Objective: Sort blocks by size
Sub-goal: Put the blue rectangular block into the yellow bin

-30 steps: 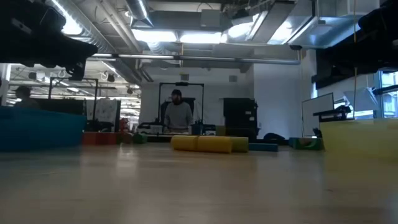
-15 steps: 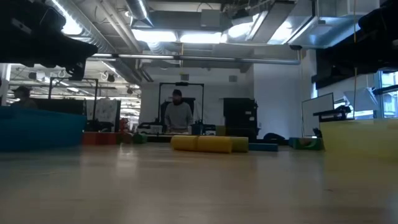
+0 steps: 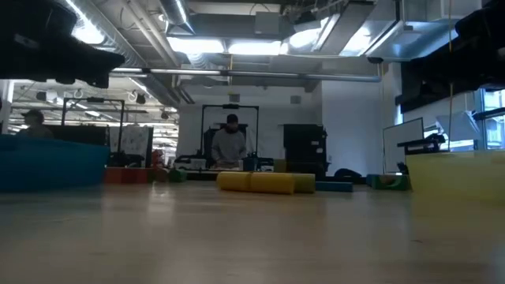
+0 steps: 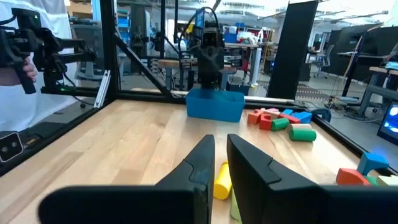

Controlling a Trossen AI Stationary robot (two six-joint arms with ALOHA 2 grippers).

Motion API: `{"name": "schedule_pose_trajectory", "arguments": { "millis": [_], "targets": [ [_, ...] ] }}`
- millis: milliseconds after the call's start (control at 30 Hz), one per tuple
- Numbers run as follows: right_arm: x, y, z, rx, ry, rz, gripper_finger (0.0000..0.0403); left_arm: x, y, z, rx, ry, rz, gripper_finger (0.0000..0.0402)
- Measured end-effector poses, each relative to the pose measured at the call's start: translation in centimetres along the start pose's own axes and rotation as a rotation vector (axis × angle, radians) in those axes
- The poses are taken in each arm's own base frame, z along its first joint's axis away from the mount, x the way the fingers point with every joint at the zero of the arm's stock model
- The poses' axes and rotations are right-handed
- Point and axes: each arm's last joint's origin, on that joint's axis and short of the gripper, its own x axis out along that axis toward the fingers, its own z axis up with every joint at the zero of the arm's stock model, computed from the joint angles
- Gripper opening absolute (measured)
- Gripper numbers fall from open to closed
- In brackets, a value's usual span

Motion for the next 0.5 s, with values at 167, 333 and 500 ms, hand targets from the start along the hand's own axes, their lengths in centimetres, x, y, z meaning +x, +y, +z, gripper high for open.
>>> {"name": "schedule_pose_trajectory", "arguments": {
  "millis": [167,333,500],
  "targets": [
    [-0.01,-0.11,0.32,0.046,-0.029,-0.031,0.0048,0.0,0.04,0.25,-0.076,-0.025,0.002,0.0],
    [-0.05,-0.43,0.43,0.232,-0.046,-0.133,0.0048,0.0,0.03,0.2,-0.14,-0.021,0.001,0.0],
    [-0.08,-0.6,0.44,0.313,-0.057,-0.192,0.0048,-0.01,0.22,0.19,-0.15,-0.018,0.055,0.0]
  ]
}}
